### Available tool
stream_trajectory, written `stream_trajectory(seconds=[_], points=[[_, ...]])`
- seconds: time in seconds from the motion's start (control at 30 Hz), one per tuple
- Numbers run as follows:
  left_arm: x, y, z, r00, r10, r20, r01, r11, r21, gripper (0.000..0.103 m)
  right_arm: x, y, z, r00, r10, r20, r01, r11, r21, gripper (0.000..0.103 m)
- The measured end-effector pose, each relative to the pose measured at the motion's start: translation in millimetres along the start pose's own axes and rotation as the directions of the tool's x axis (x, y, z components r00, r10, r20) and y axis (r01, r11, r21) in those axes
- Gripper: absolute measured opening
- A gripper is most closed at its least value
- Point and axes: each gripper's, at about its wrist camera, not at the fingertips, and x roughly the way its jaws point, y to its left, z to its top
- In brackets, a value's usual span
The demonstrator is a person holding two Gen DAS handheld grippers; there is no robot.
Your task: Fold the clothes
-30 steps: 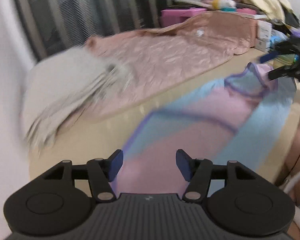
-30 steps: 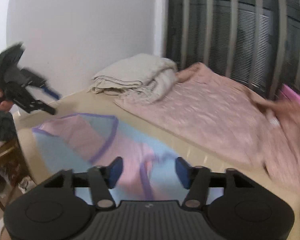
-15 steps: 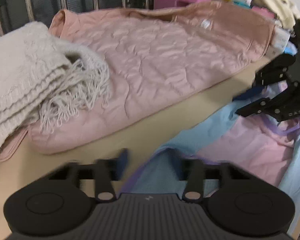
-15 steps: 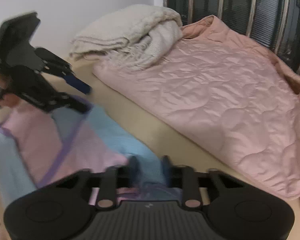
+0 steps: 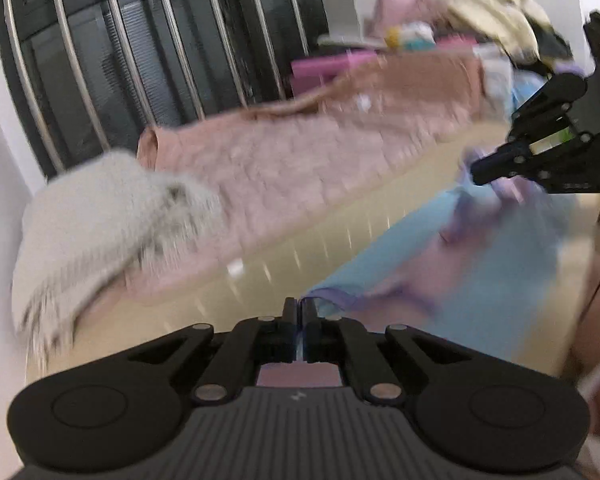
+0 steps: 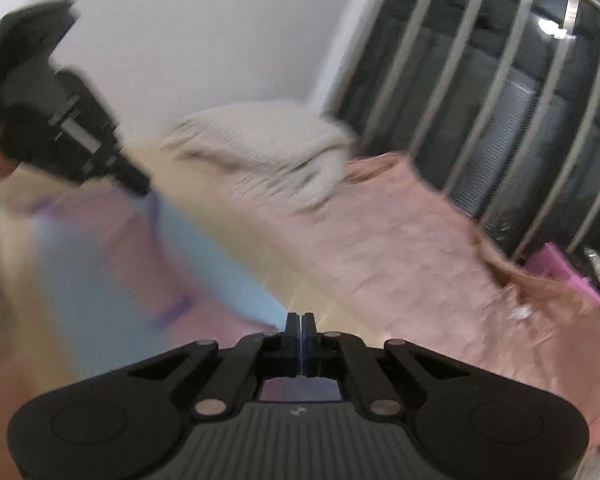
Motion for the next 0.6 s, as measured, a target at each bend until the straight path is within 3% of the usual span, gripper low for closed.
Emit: stream_trajectory(seconds=[0.1,0.17,0.2,0.23,0.3,0.4,0.47,0.53,0.6], points=[[-2.9,-4.9,-29.8,0.997,0.019,-0.080,-0.023,0.998,-0.055,0.003,-9.3,25.3,-22.1,0.996,0.079,-0.048,-0.081,0.996,-0.045,0.002],[-7.7,6.1,-40.9,0.994,0.023,-0.111,-0.037,0.992,-0.125,0.006,-21.9,21.7,-23.3,0.992,0.122,-0.024,-0.123,0.992,-0.026,0.004],[-10.9,16.1,-42.3,0.994,0.020,-0.106,-0.038,0.984,-0.172,0.014,-27.3,14.5,-20.5,0.992,0.127,-0.004,-0.127,0.992,-0.008,0.011],[-14.7,24.5,-40.8,0.996,0.032,-0.087,-0.050,0.976,-0.210,0.020,-30.0,6.4,-17.3,0.994,0.110,0.012,-0.110,0.994,0.007,0.017],[-17.0,38.0,-32.0,0.995,0.081,-0.050,-0.092,0.953,-0.288,0.045,-25.2,-13.1,-12.4,0.999,0.026,0.024,-0.026,1.000,0.009,0.043],[2.7,45.0,-23.0,0.996,0.057,-0.073,-0.078,0.942,-0.326,0.046,-3.1,-51.7,-10.9,0.990,-0.131,-0.047,0.134,0.989,0.061,0.043],[21.2,42.7,-21.7,0.989,0.076,-0.128,-0.112,0.945,-0.308,0.046,10.7,-85.8,-13.1,0.980,-0.161,-0.119,0.181,0.965,0.188,0.043],[28.8,46.4,-24.4,0.985,0.107,-0.134,-0.146,0.935,-0.324,0.046,24.1,-114.9,-16.1,0.972,-0.136,-0.190,0.192,0.930,0.312,0.043],[36.5,50.0,-27.2,0.980,0.139,-0.141,-0.179,0.923,-0.339,0.049,38.4,-123.2,-19.3,0.959,-0.140,-0.246,0.221,0.914,0.340,0.041]])
